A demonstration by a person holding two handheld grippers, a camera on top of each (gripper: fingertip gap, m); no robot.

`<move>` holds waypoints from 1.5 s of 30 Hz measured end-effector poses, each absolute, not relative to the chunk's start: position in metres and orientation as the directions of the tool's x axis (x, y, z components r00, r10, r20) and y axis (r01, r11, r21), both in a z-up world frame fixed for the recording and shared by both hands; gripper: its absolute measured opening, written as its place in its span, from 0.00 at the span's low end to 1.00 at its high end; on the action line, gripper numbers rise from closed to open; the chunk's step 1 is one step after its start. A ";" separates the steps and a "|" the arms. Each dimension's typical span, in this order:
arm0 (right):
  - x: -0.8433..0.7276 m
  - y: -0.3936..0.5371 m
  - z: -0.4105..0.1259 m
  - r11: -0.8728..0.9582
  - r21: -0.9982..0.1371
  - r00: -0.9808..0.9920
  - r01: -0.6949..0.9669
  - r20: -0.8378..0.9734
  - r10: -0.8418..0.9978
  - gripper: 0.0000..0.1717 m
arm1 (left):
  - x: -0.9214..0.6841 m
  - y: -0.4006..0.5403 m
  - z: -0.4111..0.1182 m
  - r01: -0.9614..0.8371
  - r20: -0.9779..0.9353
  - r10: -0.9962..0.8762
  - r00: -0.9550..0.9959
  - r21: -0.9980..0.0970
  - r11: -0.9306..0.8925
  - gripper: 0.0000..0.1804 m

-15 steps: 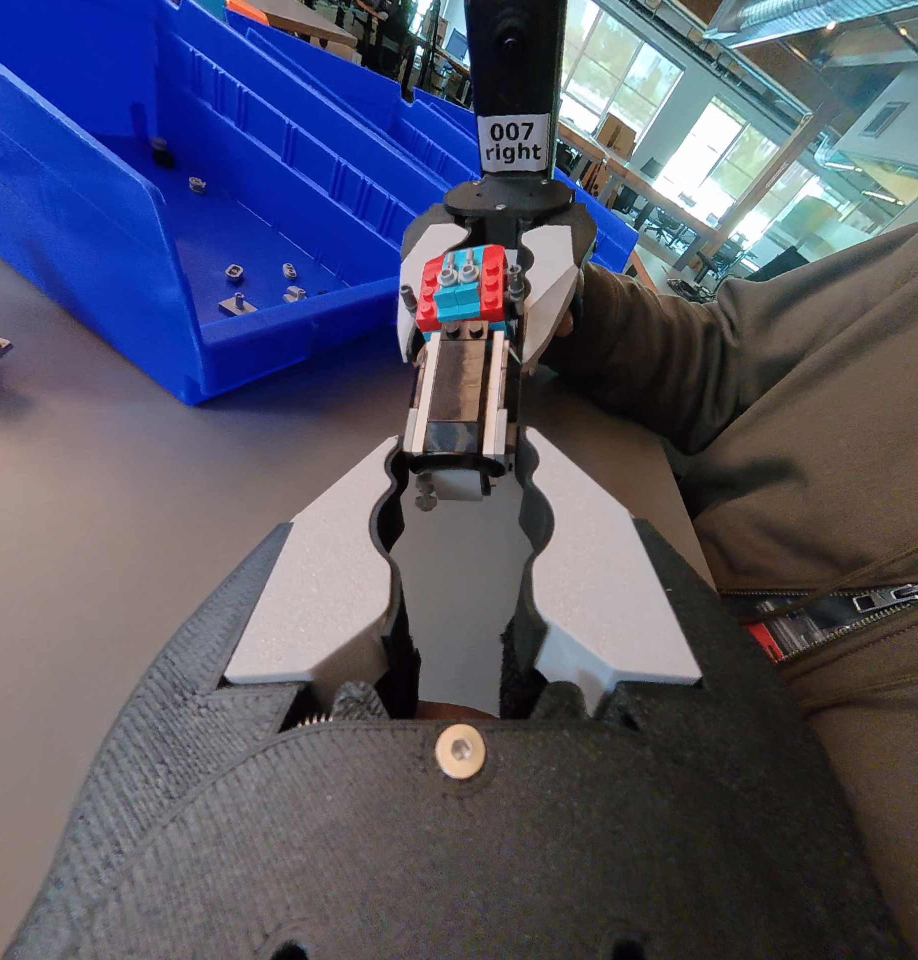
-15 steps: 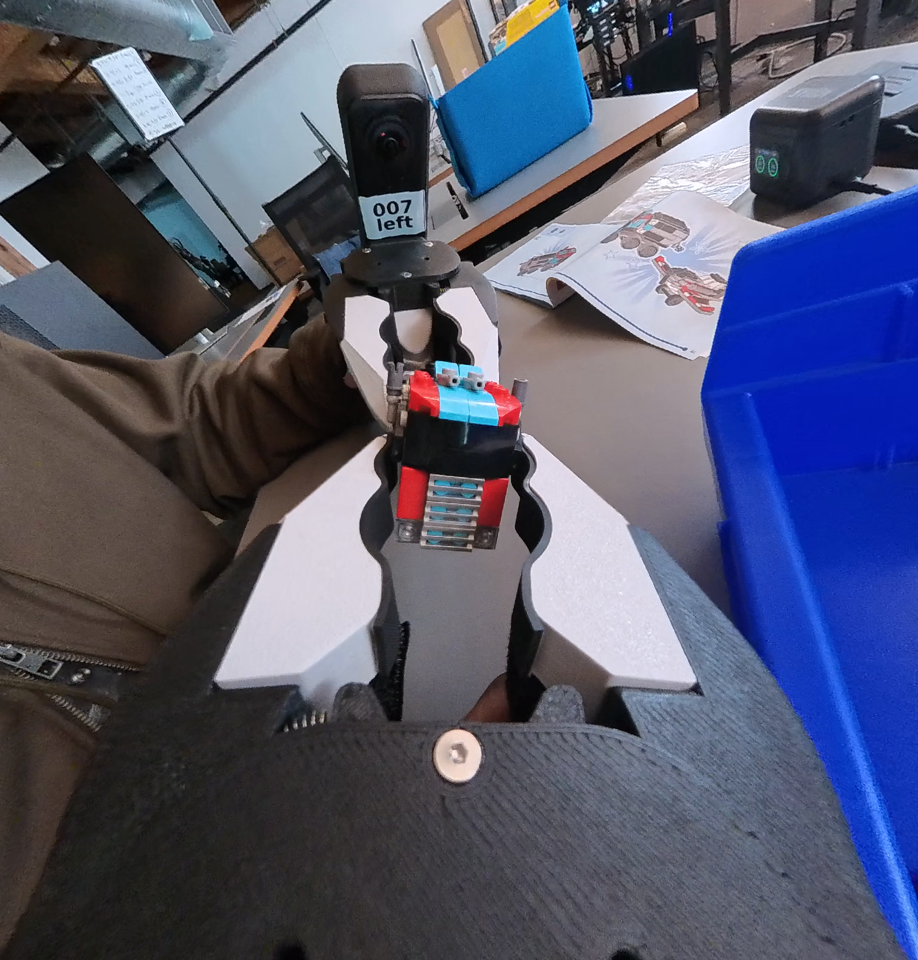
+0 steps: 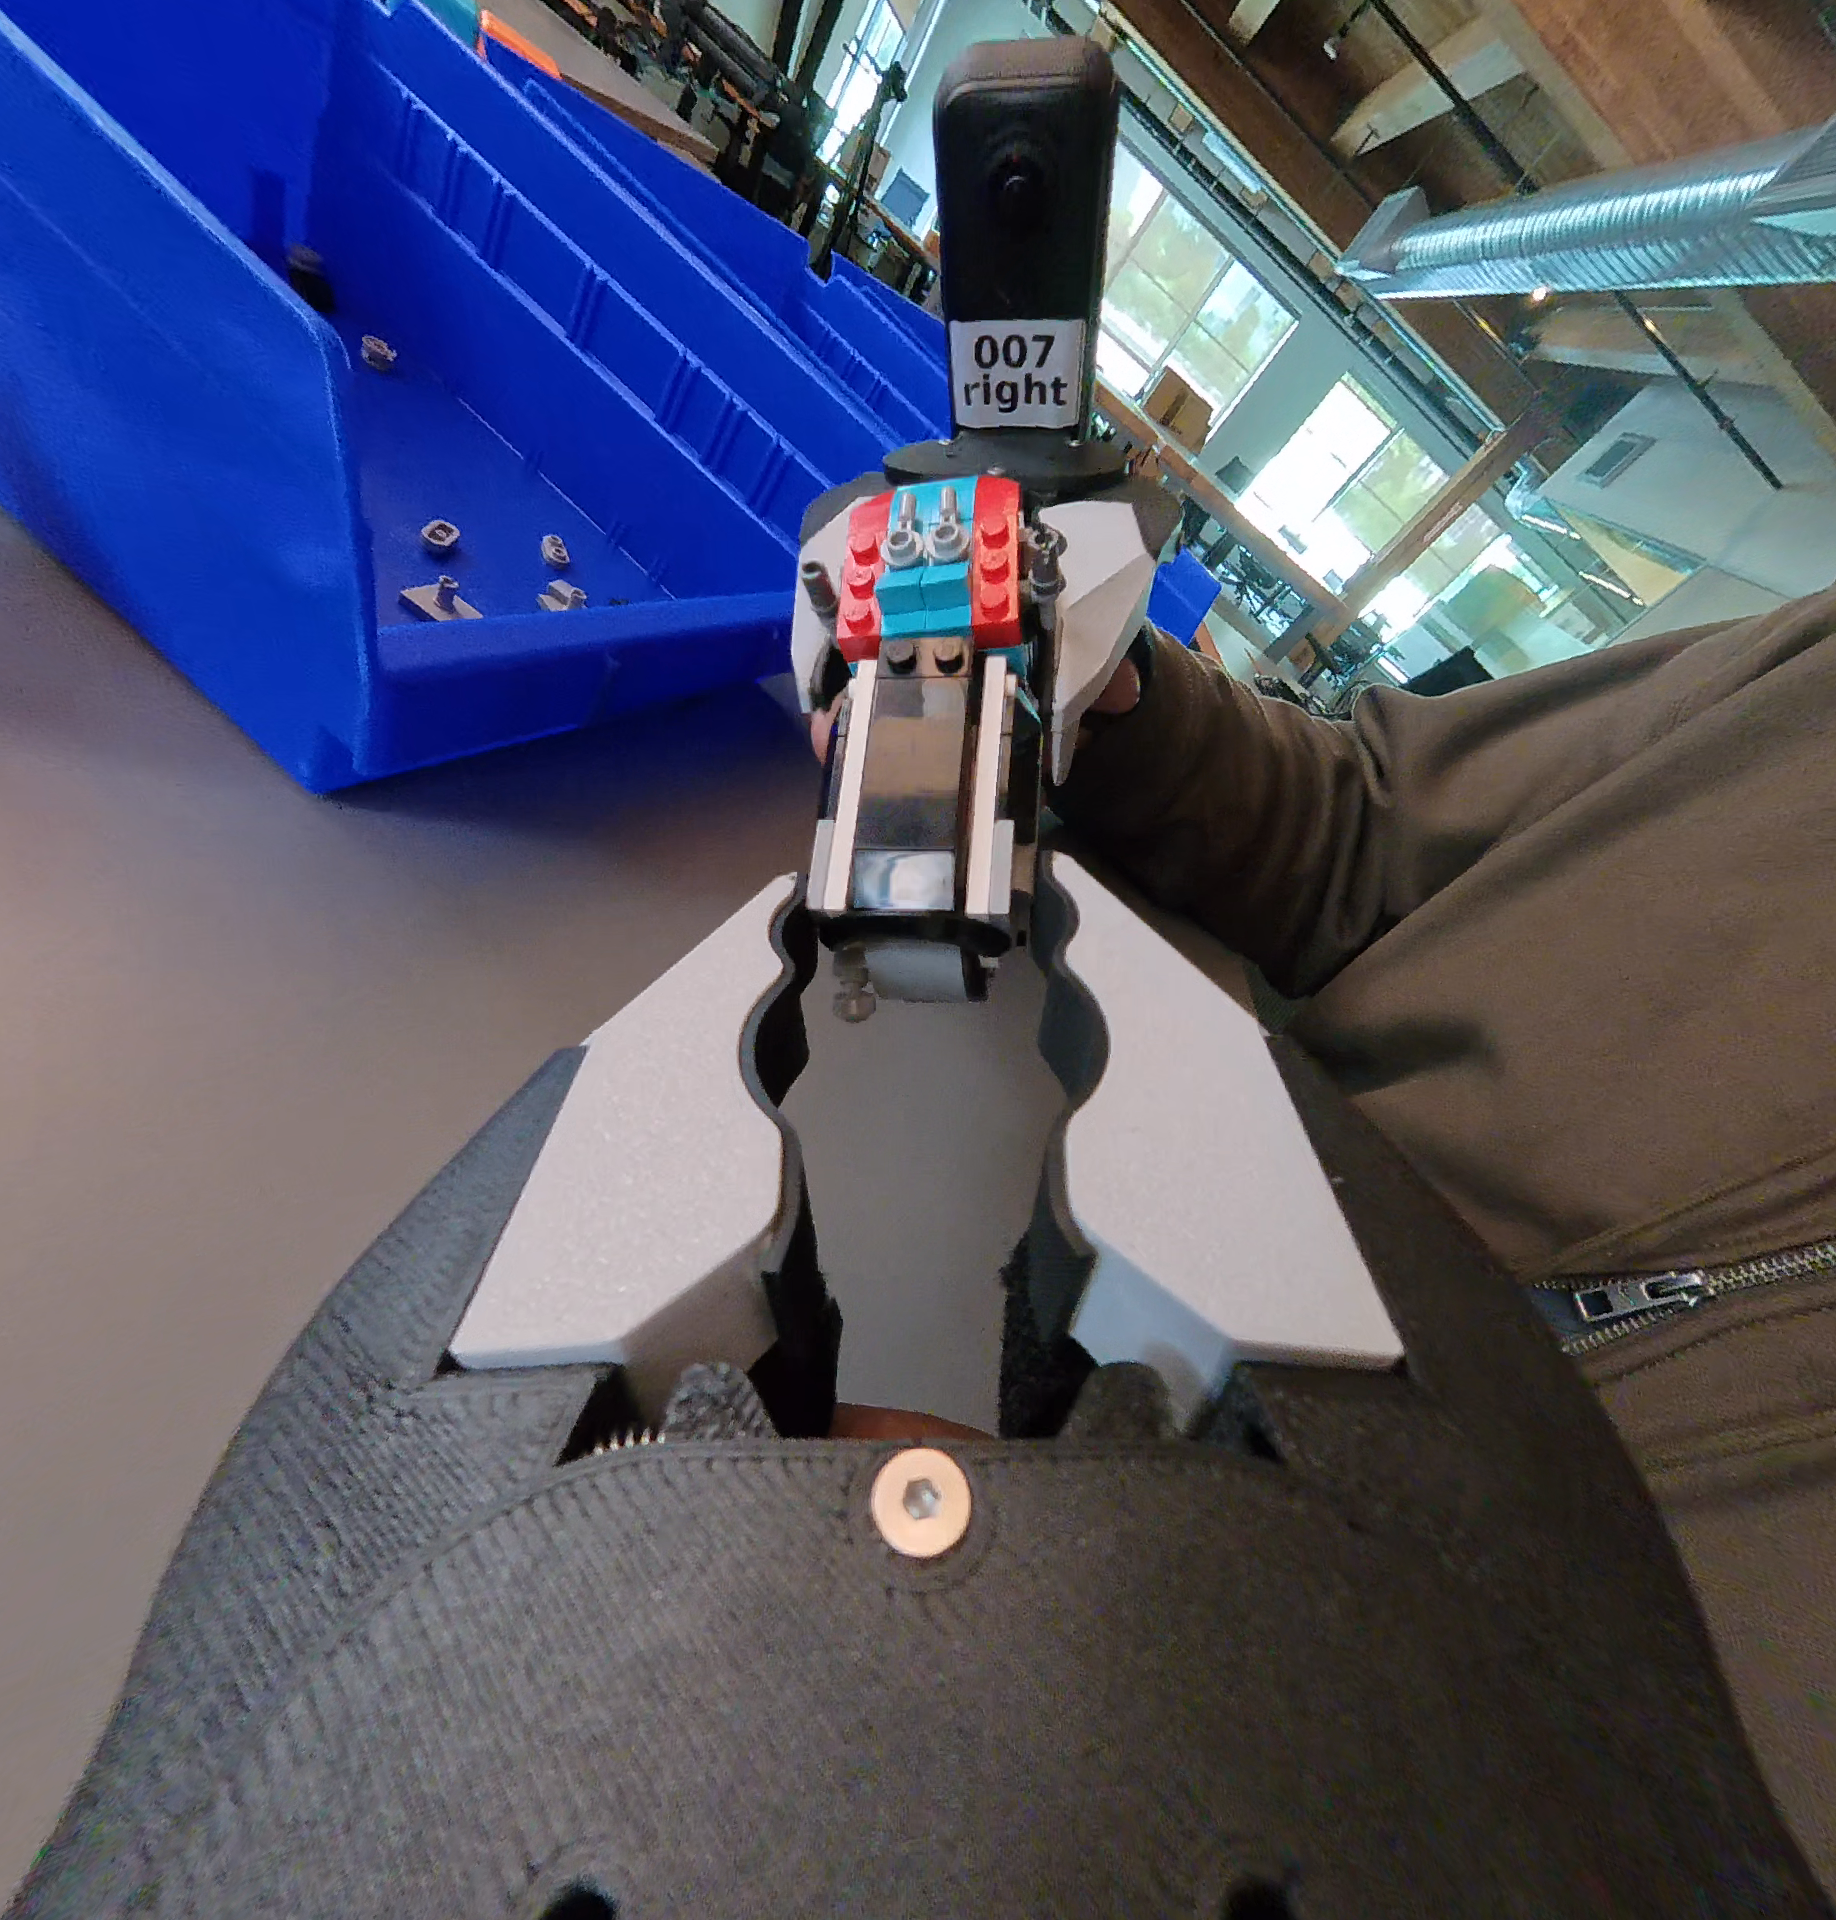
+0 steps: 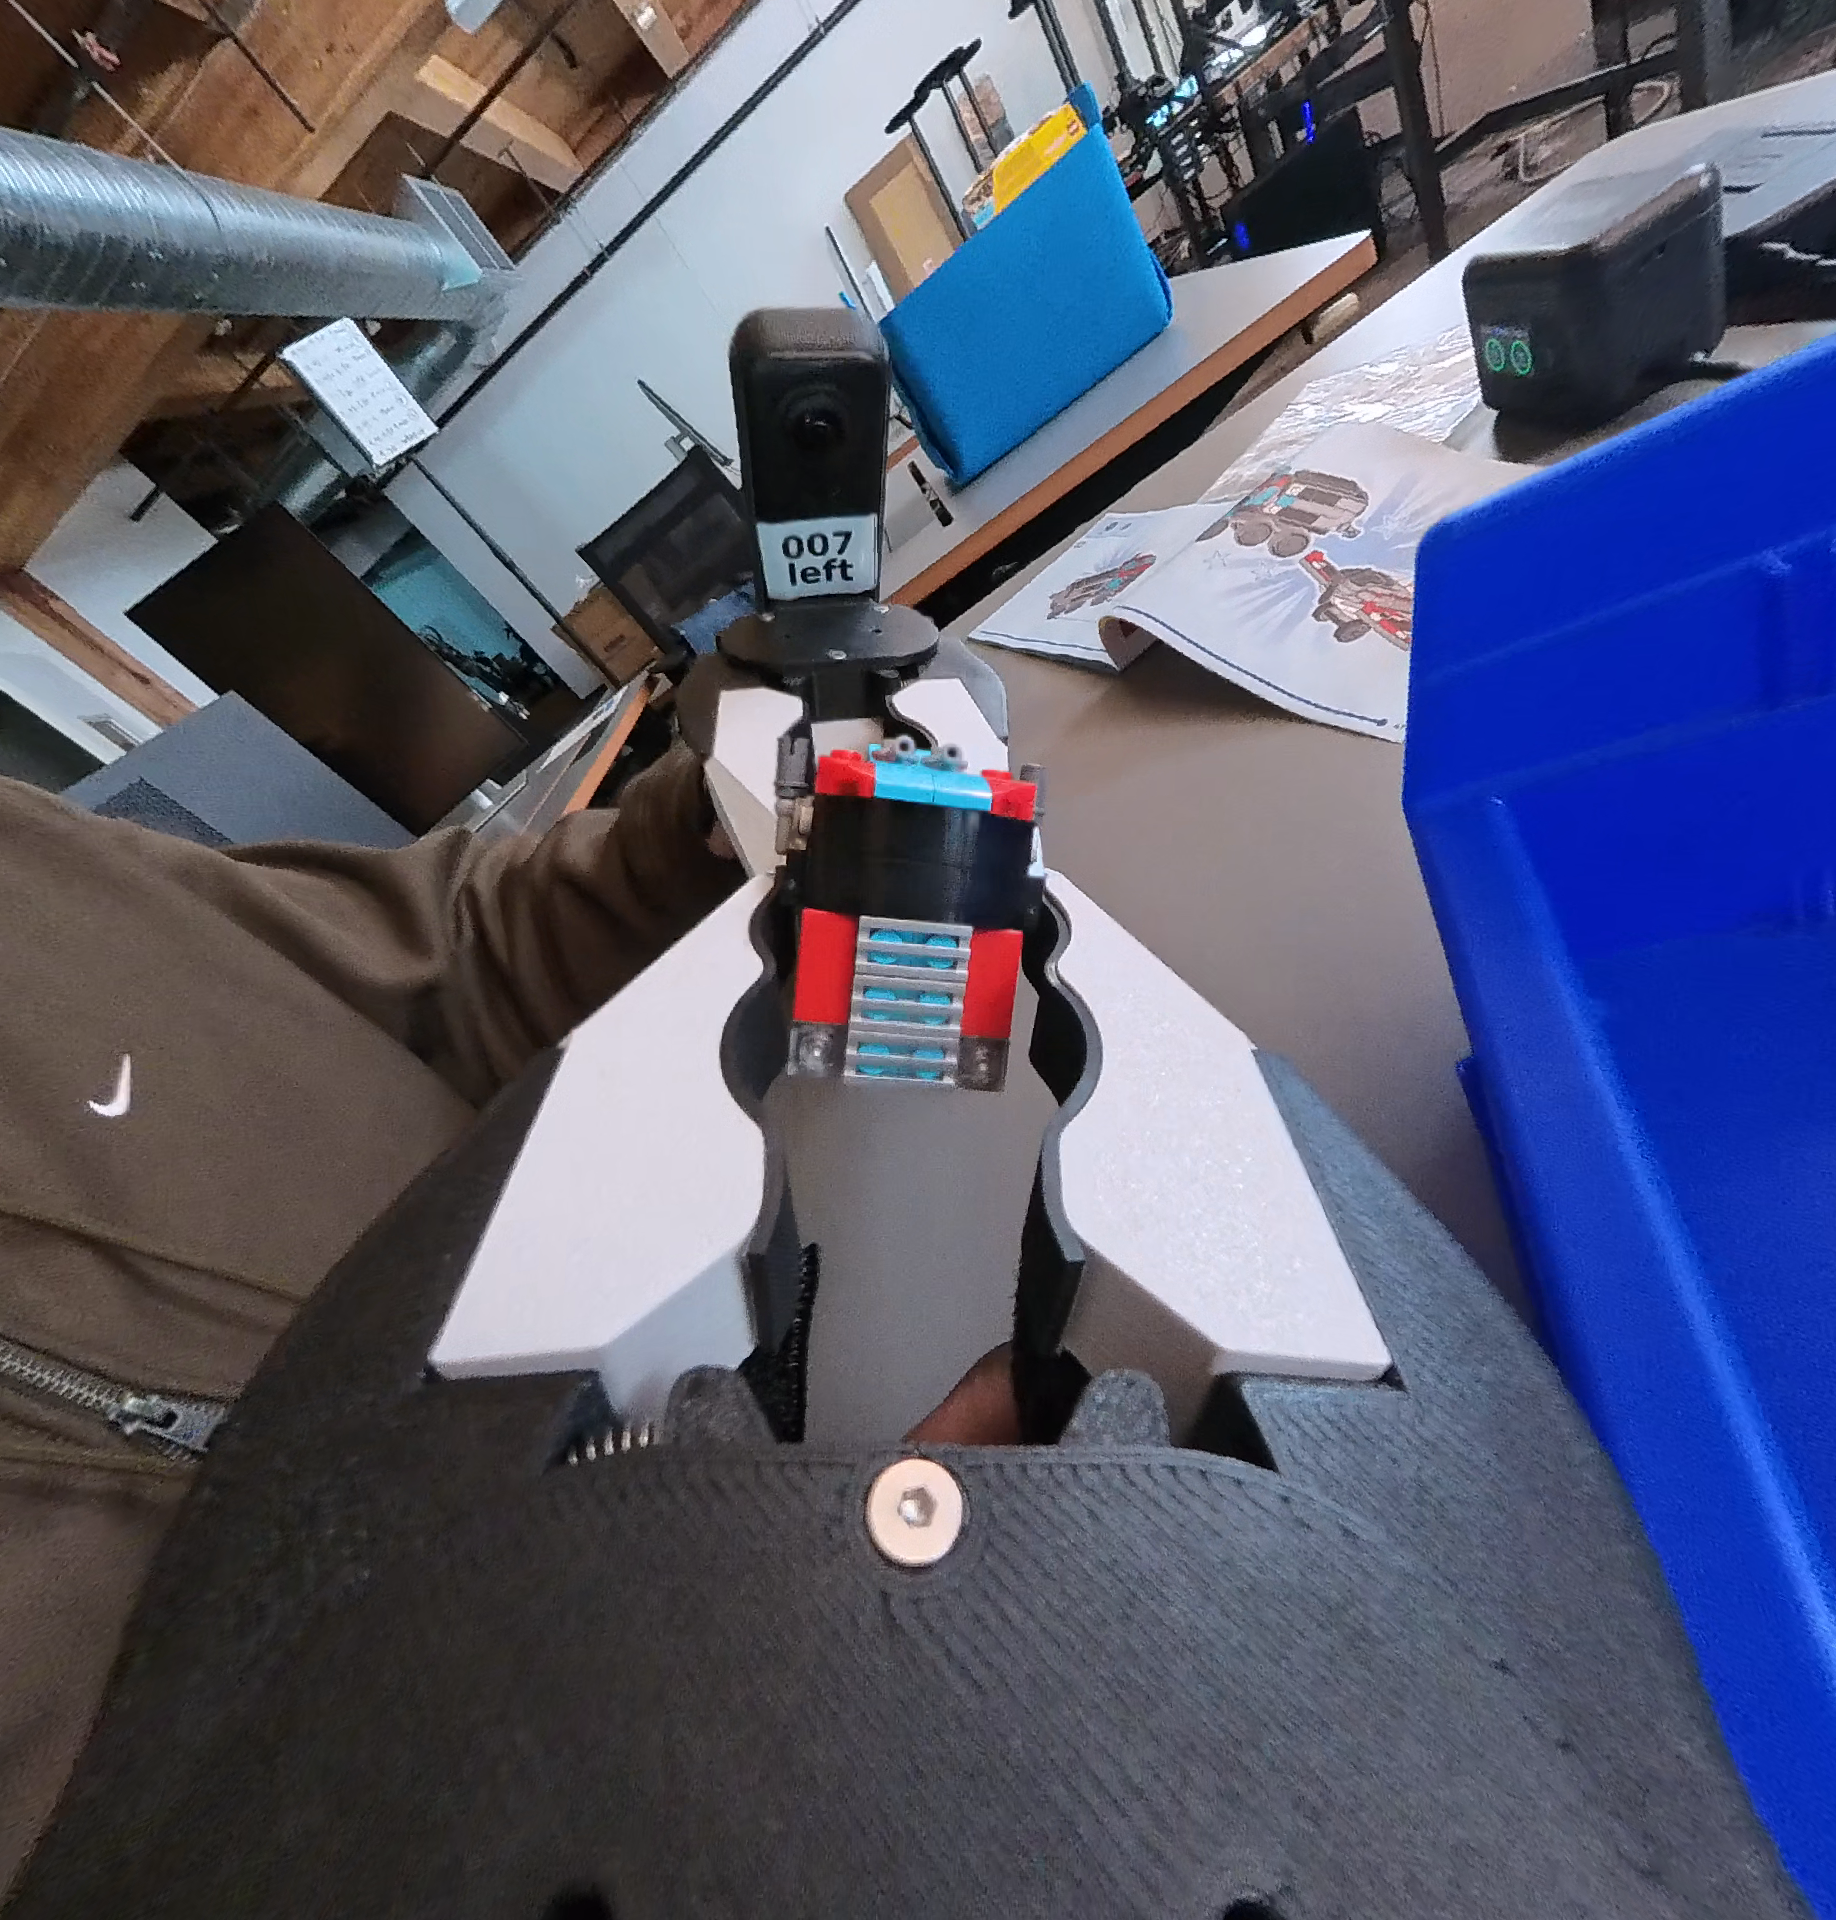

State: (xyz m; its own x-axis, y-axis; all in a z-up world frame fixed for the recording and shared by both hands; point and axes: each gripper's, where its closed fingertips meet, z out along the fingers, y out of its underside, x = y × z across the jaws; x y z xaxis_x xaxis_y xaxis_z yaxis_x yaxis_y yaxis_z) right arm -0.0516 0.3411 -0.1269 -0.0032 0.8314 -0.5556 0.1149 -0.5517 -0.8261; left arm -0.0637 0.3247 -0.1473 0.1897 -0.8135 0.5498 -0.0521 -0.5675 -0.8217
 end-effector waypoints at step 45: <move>-0.058 0.346 -0.104 -0.584 -0.812 0.034 0.027 -0.583 0.812 0.25 | -0.045 0.317 -0.140 0.011 0.548 -0.823 0.151 -0.833 -0.553 0.24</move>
